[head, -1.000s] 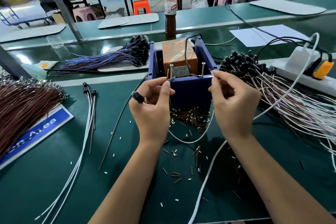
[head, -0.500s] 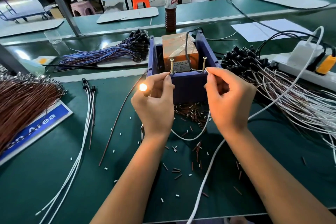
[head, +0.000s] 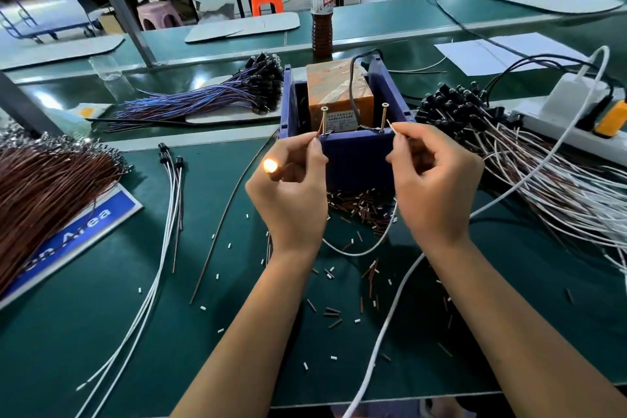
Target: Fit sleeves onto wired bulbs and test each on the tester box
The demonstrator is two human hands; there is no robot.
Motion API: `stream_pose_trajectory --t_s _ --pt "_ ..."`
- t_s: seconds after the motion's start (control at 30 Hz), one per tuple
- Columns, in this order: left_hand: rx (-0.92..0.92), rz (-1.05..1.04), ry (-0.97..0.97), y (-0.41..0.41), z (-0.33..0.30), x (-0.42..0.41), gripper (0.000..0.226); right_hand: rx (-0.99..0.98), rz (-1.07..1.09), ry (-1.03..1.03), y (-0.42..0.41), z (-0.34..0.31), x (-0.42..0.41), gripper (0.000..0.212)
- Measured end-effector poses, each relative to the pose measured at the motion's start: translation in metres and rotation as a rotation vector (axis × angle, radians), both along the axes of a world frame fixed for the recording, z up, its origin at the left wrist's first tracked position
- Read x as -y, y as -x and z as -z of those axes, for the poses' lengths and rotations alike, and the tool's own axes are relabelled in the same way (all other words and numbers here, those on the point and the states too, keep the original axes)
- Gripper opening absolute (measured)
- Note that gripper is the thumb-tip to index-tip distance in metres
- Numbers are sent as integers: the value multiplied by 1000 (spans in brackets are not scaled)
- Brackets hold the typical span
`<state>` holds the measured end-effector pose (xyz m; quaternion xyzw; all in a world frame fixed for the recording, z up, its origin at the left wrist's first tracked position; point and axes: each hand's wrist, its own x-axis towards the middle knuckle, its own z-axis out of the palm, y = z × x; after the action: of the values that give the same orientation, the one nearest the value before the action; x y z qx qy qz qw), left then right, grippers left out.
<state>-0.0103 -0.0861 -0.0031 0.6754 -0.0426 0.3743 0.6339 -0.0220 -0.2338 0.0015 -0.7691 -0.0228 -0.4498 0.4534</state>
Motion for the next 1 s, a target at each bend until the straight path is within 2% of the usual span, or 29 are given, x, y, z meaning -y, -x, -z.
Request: stream_pose_trajectory --t_s 0.1,0.2,0.33,0.4,0.53,0.6,0.67,0.73,0.87,1.0 --pt "14 22 28 10 -9 7 10 0 -4 -29 6 -6 11 16" --pt "-2 133 145 22 -24 32 10 6 10 -27 15 -17 35 14" --pt "-142 502 156 35 -47 98 9 -51 85 -58 35 -31 91 15" --pt "-368 740 178 37 -54 139 12 -105 150 -122 49 -38 125 15" --pt "-978 1379 267 43 -58 224 22 -181 336 -328 86 -49 188 12" --pt "-1200 1562 317 43 -51 254 28 -190 434 -392 101 -54 206 14" --pt "-1386 1576 421 41 -44 274 30 -173 486 -447 110 -58 217 14" --pt "-1419 1544 509 34 -39 284 36 -164 500 -479 115 -59 225 14" --pt "-1266 1361 630 11 -41 282 37 -174 500 -464 115 -56 231 12" --pt "-1072 1052 625 -18 -50 260 25 -308 518 -370 107 -51 228 14"
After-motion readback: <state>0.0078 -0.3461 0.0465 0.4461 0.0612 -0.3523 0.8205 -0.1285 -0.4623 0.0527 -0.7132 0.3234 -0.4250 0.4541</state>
